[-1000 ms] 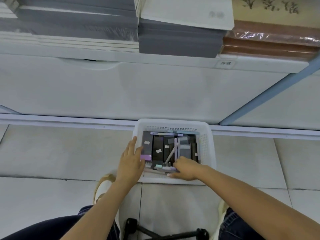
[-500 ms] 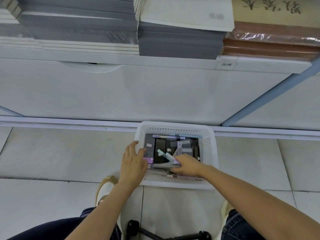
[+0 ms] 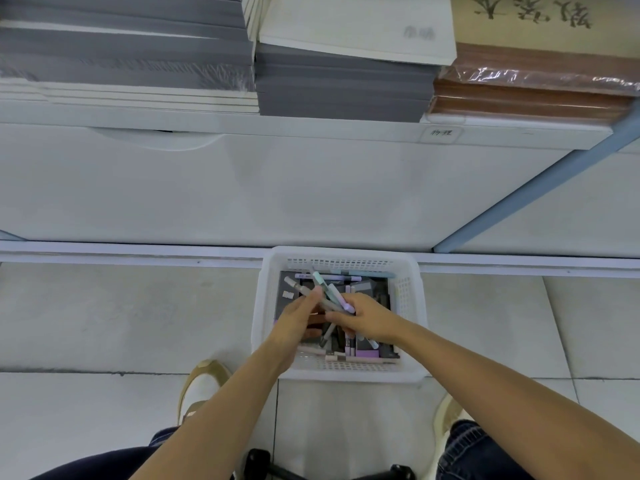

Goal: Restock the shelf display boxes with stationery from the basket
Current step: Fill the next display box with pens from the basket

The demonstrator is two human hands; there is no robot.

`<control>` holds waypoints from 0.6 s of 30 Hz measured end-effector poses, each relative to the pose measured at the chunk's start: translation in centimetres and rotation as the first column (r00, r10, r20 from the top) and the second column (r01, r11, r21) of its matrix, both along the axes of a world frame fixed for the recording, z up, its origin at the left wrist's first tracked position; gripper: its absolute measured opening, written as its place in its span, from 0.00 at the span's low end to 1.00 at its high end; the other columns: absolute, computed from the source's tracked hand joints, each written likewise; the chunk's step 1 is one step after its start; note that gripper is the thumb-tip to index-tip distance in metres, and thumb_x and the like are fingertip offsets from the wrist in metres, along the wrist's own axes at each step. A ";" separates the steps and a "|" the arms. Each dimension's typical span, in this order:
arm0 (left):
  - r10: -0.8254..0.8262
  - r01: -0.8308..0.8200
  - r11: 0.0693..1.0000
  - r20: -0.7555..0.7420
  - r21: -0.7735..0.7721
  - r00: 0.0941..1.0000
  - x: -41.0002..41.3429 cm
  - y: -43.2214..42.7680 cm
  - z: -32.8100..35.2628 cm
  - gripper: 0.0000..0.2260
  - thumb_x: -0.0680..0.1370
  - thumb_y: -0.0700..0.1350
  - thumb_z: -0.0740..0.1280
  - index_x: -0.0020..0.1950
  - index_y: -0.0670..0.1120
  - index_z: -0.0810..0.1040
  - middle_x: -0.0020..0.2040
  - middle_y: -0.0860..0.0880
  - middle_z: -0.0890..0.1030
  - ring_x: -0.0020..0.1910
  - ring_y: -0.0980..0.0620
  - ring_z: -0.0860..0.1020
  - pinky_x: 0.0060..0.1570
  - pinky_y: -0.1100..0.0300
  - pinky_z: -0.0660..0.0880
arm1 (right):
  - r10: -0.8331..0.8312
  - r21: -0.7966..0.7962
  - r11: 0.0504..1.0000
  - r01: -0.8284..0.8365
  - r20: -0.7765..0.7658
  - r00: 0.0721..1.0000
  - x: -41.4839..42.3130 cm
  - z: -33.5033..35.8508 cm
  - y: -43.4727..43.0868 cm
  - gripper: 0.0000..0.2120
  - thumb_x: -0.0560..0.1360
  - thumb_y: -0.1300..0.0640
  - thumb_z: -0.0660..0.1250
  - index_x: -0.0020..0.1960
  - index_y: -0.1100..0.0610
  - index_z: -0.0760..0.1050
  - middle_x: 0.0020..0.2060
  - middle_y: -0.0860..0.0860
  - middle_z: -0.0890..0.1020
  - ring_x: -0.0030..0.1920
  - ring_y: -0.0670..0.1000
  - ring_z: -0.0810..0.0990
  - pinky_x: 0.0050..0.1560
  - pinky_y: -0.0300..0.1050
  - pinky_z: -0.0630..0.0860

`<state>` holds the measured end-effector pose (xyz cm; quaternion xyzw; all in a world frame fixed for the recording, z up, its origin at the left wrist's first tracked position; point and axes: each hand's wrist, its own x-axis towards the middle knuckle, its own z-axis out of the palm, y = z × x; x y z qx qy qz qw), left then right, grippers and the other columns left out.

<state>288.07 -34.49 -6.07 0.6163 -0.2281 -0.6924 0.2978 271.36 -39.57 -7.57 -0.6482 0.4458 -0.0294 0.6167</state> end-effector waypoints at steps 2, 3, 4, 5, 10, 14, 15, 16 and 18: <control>0.043 -0.044 0.998 -0.036 -0.045 0.998 -1.0 -0.3 0.3 0.15 0.80 0.55 0.63 0.55 0.46 0.81 0.48 0.48 0.86 0.51 0.52 0.83 0.53 0.58 0.78 | 0.031 0.008 0.999 -0.031 -0.001 1.000 0.2 0.0 0.3 0.06 0.79 0.48 0.64 0.44 0.48 0.72 0.31 0.46 0.78 0.31 0.46 0.77 0.36 0.39 0.75; 0.082 -0.084 0.995 -0.043 -0.049 0.996 -1.4 -0.4 0.5 0.13 0.80 0.53 0.64 0.52 0.45 0.81 0.45 0.48 0.86 0.49 0.53 0.83 0.52 0.58 0.78 | 0.043 0.011 0.999 -0.043 0.009 0.999 0.5 0.0 0.5 0.06 0.79 0.48 0.64 0.45 0.47 0.73 0.32 0.46 0.78 0.31 0.45 0.77 0.36 0.38 0.75; 0.119 -0.120 0.992 -0.033 -0.041 0.992 -1.7 -0.6 0.7 0.12 0.80 0.51 0.64 0.50 0.44 0.81 0.44 0.48 0.86 0.49 0.53 0.83 0.53 0.56 0.79 | 0.053 0.011 0.999 -0.053 0.021 0.998 0.7 0.0 0.6 0.04 0.79 0.48 0.63 0.46 0.46 0.73 0.33 0.46 0.78 0.32 0.43 0.77 0.35 0.36 0.75; 0.146 -0.146 0.989 -0.014 -0.032 0.989 -2.0 -0.8 0.9 0.12 0.81 0.50 0.63 0.52 0.43 0.80 0.45 0.47 0.85 0.50 0.52 0.82 0.52 0.54 0.79 | 0.063 0.005 0.998 -0.063 0.030 0.998 1.0 0.1 0.6 0.04 0.80 0.48 0.63 0.46 0.44 0.72 0.34 0.46 0.78 0.32 0.42 0.77 0.35 0.36 0.75; 0.327 -0.329 0.942 -0.030 -0.067 0.944 -2.3 -1.1 1.0 0.13 0.84 0.49 0.57 0.56 0.42 0.76 0.47 0.44 0.84 0.40 0.48 0.84 0.33 0.53 0.81 | 0.056 0.059 0.997 -0.058 0.038 0.998 1.7 0.7 0.3 0.15 0.78 0.41 0.60 0.50 0.51 0.76 0.37 0.45 0.81 0.37 0.43 0.79 0.43 0.39 0.79; 0.478 -0.472 0.870 0.003 -0.143 0.879 -0.2 -1.7 0.3 0.16 0.84 0.48 0.55 0.55 0.36 0.74 0.40 0.41 0.81 0.38 0.44 0.81 0.38 0.55 0.81 | -0.067 0.106 0.992 0.070 -0.031 0.997 0.8 0.4 -0.5 0.15 0.81 0.43 0.53 0.50 0.47 0.76 0.45 0.48 0.81 0.47 0.48 0.79 0.56 0.49 0.77; 0.485 -0.473 0.864 0.036 -0.171 0.874 0.3 -1.8 0.2 0.15 0.85 0.48 0.54 0.52 0.38 0.73 0.36 0.44 0.80 0.34 0.47 0.80 0.35 0.57 0.80 | -0.141 0.123 0.982 0.142 -0.015 0.990 0.6 0.4 -0.8 0.15 0.83 0.47 0.52 0.54 0.48 0.76 0.49 0.49 0.82 0.50 0.49 0.80 0.56 0.47 0.77; 0.482 -0.463 0.866 0.068 -0.189 0.873 0.6 -1.9 0.2 0.14 0.84 0.49 0.55 0.47 0.40 0.72 0.31 0.47 0.77 0.29 0.50 0.78 0.31 0.59 0.78 | -0.221 0.153 0.964 0.217 0.008 0.975 0.4 0.6 -1.2 0.14 0.83 0.52 0.52 0.56 0.51 0.76 0.51 0.51 0.82 0.53 0.50 0.80 0.56 0.47 0.77; 0.437 -0.412 0.887 0.096 -0.206 0.894 0.7 -1.9 0.1 0.16 0.84 0.50 0.56 0.40 0.44 0.67 0.27 0.50 0.69 0.22 0.55 0.69 0.24 0.61 0.71 | -0.327 0.216 0.925 0.313 0.031 0.944 0.5 1.0 -1.9 0.13 0.83 0.56 0.51 0.54 0.56 0.74 0.50 0.54 0.81 0.52 0.53 0.80 0.56 0.48 0.78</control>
